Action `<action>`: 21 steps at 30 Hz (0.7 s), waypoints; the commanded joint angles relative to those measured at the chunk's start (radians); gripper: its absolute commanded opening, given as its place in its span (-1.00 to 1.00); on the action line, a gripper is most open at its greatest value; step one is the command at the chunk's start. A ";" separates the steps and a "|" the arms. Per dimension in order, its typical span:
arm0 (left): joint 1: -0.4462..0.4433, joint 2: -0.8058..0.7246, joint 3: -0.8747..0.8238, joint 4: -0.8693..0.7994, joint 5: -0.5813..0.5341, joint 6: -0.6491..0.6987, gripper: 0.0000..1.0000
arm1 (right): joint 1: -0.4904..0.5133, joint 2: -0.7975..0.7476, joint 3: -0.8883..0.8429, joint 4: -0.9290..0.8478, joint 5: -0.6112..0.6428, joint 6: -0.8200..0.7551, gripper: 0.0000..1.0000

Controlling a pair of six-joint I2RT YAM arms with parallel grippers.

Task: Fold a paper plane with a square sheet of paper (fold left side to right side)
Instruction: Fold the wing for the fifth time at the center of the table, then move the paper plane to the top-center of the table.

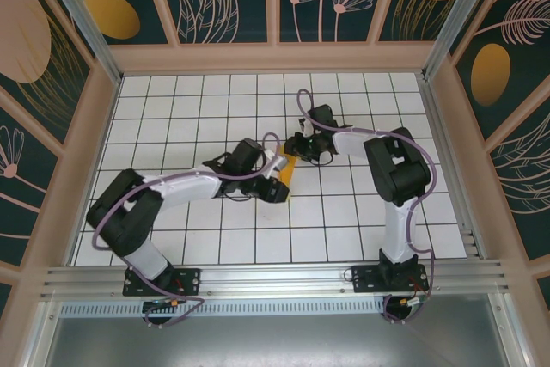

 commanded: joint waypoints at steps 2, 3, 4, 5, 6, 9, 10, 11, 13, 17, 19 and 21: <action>0.044 -0.110 -0.048 0.057 -0.131 -0.043 -0.31 | -0.008 -0.138 0.037 -0.028 0.066 -0.050 -0.22; 0.046 -0.130 -0.059 0.074 -0.164 -0.052 -0.29 | -0.009 -0.159 0.037 -0.039 0.075 -0.054 -0.19; 0.047 -0.152 -0.070 0.088 -0.198 -0.058 -0.26 | -0.009 -0.183 0.036 -0.053 0.089 -0.058 -0.15; 0.047 -0.171 -0.074 0.092 -0.247 -0.063 -0.21 | -0.009 -0.205 0.035 -0.071 0.105 -0.061 -0.14; 0.048 -0.186 -0.079 0.098 -0.287 -0.070 -0.15 | -0.008 -0.223 0.034 -0.090 0.122 -0.063 -0.13; 0.049 -0.237 -0.096 0.116 -0.431 -0.092 0.03 | -0.001 -0.280 0.024 -0.174 0.211 -0.056 -0.07; 0.049 -0.254 -0.101 0.118 -0.492 -0.099 0.09 | 0.007 -0.301 0.016 -0.202 0.247 -0.047 -0.04; 0.049 -0.271 -0.105 0.120 -0.549 -0.108 0.16 | 0.018 -0.321 -0.001 -0.221 0.282 -0.036 0.02; 0.050 -0.303 -0.115 0.130 -0.644 -0.124 0.30 | 0.041 -0.356 -0.037 -0.241 0.320 -0.016 0.14; 0.049 -0.364 -0.150 0.175 -0.772 -0.150 0.51 | 0.090 -0.364 -0.107 -0.225 0.298 0.027 0.25; 0.049 -0.384 -0.164 0.188 -0.805 -0.157 0.57 | 0.120 -0.339 -0.112 -0.224 0.305 0.038 0.26; 0.049 -0.397 -0.171 0.188 -0.821 -0.159 0.61 | 0.145 -0.308 -0.107 -0.220 0.311 0.046 0.26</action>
